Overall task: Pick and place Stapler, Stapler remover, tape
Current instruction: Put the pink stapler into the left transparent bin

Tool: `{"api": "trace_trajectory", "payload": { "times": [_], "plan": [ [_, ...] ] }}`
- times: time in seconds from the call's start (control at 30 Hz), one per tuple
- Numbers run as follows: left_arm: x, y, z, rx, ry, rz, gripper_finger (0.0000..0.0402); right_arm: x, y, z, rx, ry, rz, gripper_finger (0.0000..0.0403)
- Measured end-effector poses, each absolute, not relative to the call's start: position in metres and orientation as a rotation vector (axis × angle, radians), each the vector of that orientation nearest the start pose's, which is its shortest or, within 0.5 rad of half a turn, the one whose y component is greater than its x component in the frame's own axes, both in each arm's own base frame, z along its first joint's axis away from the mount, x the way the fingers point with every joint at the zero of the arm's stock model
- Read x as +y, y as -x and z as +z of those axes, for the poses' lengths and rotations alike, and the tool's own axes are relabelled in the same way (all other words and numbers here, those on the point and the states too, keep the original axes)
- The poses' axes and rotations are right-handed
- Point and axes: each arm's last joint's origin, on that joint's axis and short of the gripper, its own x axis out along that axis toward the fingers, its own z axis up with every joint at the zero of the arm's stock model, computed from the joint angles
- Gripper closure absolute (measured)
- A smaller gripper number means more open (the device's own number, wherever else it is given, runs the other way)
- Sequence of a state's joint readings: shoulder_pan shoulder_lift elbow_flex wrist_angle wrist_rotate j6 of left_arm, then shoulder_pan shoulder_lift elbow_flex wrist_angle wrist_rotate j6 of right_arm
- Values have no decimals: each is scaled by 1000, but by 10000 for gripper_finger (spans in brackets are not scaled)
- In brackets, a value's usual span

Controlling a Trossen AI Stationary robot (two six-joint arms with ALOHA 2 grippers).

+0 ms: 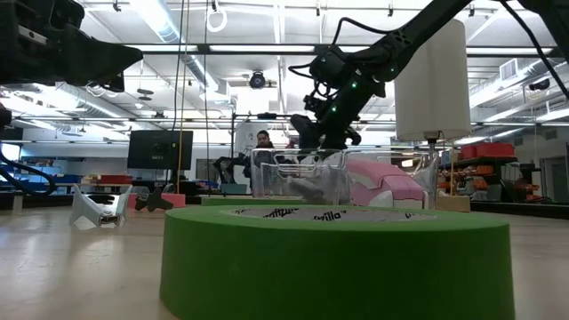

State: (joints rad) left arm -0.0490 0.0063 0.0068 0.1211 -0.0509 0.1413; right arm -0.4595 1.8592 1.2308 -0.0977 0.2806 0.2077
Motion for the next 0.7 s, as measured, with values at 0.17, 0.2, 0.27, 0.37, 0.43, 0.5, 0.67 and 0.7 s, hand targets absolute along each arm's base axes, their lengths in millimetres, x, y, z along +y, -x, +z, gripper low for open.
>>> {"api": "trace_trajectory", "payload": {
  "times": [0.17, 0.2, 0.27, 0.37, 0.43, 0.5, 0.67, 0.7],
  "plan": [
    [-3, -97, 177, -121, -135, 10, 385, -183, -358, 202, 623, -252, -770, 144],
    [-3, -97, 177, -121, -135, 10, 385, -182, -359, 204, 611, -247, -759, 148],
    [-3, -97, 177, -121, -135, 11, 385, -178, -360, 211, 589, -232, -726, 157],
    [-3, -97, 177, -121, -135, 10, 385, -168, -359, 224, 577, -209, -671, 171],
    [-3, -97, 177, -121, -135, 10, 385, -157, -358, 235, 576, -206, -621, 179],
    [-3, -97, 177, -121, -134, 10, 385, -142, -356, 245, 582, -209, -547, 186],
    [-3, -97, 177, -121, -134, 8, 385, -89, -348, 261, 698, -191, -387, 198],
    [-3, -97, 177, -121, -134, 8, 385, -77, -346, 263, 722, -191, -368, 199]
  ]
}}
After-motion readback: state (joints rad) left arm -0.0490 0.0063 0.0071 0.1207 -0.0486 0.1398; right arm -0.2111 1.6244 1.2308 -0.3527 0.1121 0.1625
